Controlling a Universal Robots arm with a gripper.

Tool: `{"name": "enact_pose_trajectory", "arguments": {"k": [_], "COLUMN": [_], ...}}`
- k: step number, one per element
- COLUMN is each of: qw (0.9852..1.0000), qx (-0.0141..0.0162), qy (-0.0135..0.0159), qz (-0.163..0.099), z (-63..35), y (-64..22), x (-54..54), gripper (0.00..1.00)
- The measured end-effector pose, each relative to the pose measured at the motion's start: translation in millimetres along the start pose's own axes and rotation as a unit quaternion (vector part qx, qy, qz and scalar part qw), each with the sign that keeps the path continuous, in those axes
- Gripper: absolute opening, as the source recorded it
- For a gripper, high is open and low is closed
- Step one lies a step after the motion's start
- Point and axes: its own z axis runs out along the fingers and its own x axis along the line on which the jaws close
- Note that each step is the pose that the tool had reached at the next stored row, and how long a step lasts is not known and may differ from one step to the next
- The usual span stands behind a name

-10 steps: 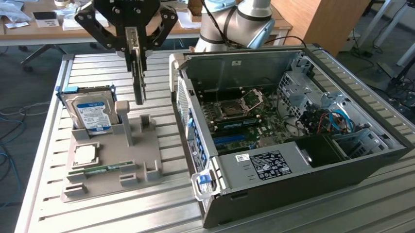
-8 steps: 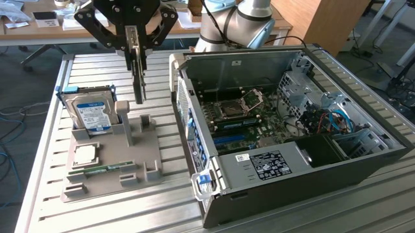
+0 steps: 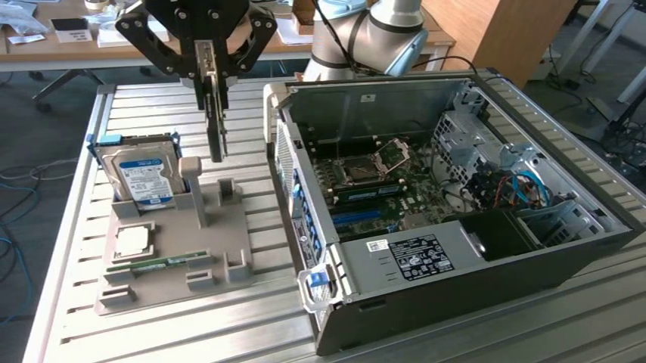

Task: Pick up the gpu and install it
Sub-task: 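Pick up the gpu and move the gpu toward the slot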

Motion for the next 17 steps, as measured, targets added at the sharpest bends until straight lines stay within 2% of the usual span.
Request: {"name": "enact_pose_trajectory", "arguments": {"k": [17], "qw": [1.0], "qx": [0.0], "qy": [0.0], "qz": [0.0], "z": [0.4], "y": [0.0], "x": [0.0], "gripper": [0.27]}}
